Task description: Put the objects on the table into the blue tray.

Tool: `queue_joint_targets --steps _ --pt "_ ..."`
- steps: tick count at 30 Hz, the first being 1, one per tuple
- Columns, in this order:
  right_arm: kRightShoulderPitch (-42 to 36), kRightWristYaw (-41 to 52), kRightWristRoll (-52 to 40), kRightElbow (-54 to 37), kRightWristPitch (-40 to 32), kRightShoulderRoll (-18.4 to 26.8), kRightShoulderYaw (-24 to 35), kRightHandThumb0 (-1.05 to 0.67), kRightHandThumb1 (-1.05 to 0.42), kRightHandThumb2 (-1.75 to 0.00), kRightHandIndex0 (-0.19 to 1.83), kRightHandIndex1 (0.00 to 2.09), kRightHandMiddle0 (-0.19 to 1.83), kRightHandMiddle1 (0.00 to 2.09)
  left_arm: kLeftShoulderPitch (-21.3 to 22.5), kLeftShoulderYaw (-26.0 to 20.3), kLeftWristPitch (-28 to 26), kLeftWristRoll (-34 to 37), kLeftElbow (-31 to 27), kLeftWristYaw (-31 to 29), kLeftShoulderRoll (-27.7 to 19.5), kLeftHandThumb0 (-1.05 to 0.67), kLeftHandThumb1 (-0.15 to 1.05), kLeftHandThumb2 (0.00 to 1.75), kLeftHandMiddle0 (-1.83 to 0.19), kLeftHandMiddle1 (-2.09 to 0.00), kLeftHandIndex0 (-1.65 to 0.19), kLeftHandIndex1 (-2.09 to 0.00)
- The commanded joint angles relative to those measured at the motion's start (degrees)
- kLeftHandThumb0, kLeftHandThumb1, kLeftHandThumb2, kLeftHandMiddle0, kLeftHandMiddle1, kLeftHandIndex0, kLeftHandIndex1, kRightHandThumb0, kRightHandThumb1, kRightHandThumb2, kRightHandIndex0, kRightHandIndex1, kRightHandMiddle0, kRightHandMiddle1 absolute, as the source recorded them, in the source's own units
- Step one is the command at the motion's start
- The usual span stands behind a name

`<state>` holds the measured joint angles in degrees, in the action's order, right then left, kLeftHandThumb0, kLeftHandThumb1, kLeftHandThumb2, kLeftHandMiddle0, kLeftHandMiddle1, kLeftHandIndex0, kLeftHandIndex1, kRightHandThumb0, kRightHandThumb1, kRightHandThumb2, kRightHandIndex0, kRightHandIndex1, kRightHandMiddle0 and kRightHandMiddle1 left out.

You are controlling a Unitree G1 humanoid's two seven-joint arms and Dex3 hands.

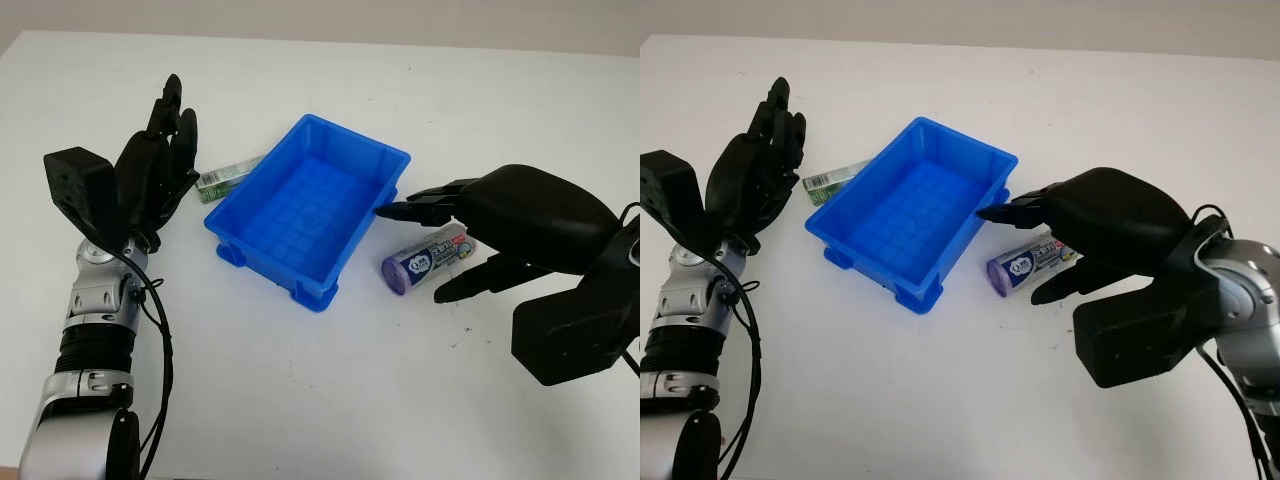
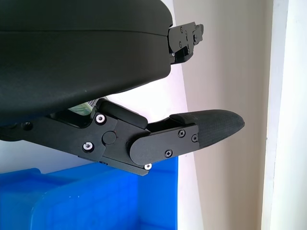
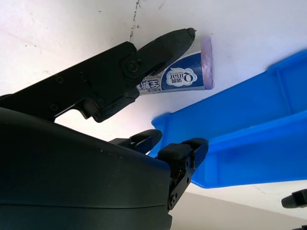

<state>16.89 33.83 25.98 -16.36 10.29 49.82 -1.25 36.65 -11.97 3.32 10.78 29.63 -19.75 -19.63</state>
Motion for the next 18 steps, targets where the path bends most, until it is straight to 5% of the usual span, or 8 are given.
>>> queue_joint_targets --steps 1,12,18 --pt "-1.6 0.4 1.1 1.5 0.3 0.2 -1.3 -0.52 -0.78 -0.05 0.54 0.1 0.58 0.07 0.4 -0.2 0.1 0.3 -0.7 -0.4 -0.7 -0.76 1.05 0.64 0.19 0.0 0.19 0.0" --pt "-1.6 -1.7 2.4 6.1 4.1 0.8 -0.6 -0.55 -0.8 -0.06 0.71 0.18 0.64 0.1 0.4 -0.3 0.5 0.4 -0.3 -0.4 -0.8 -0.76 1.05 0.64 0.19 0.0 0.19 0.0" --pt "-0.6 -0.1 1.9 7.5 2.9 1.0 -0.4 -0.55 -0.84 -0.07 0.64 0.17 0.62 0.11 0.8 -0.4 0.1 0.3 0.0 -0.1 -0.8 -0.77 1.05 0.62 0.19 0.0 0.19 0.0"
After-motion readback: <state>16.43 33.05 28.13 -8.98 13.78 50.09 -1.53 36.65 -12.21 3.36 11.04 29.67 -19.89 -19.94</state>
